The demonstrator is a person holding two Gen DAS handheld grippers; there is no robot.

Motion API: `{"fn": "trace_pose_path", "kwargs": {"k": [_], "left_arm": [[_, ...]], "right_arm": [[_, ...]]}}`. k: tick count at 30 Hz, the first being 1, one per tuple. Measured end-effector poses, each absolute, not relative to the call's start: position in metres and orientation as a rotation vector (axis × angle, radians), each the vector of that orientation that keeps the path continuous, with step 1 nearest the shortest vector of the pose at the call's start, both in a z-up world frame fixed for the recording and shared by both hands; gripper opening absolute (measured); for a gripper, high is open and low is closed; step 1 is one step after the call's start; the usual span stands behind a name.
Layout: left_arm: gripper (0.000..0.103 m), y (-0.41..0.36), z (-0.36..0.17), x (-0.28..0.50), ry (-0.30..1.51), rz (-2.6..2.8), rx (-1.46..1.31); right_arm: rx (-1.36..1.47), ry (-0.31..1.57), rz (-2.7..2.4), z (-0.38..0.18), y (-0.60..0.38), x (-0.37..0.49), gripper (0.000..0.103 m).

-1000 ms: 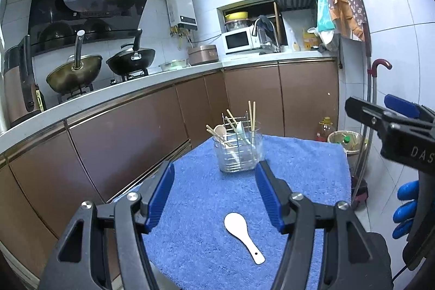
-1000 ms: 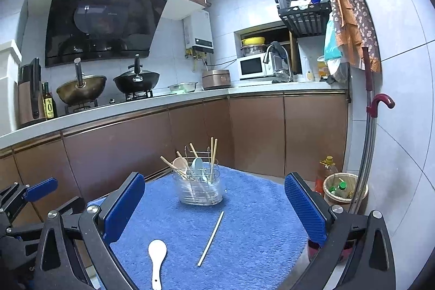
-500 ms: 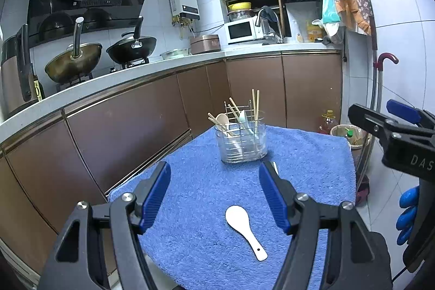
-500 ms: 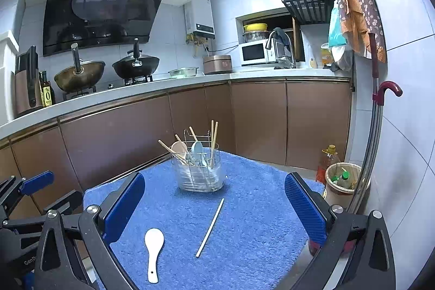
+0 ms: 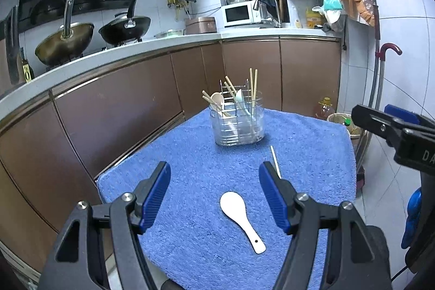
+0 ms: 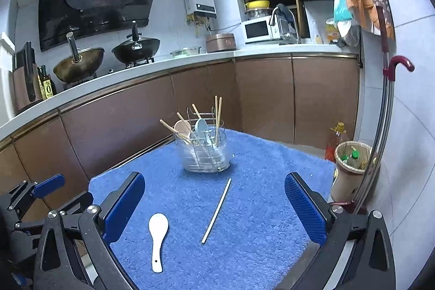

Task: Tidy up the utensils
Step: 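Open the left tool and pull both tools back from the holder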

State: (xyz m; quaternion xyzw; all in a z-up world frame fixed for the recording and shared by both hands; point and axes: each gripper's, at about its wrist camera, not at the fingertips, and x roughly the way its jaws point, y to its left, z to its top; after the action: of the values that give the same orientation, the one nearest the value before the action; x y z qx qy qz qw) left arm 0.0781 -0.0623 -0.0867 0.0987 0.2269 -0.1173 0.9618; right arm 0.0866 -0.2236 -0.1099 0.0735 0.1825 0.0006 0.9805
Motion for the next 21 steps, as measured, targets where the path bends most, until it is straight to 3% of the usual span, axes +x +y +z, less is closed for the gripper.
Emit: {"fn": "trace_pose_path", "kwargs": {"k": [21], "left_arm": [[0.066, -0.070, -0.126, 0.129, 0.606, -0.226, 0.207]], "right_arm": [[0.167, 0.505, 0.017, -0.149, -0.243, 0.131, 0.103]]}}
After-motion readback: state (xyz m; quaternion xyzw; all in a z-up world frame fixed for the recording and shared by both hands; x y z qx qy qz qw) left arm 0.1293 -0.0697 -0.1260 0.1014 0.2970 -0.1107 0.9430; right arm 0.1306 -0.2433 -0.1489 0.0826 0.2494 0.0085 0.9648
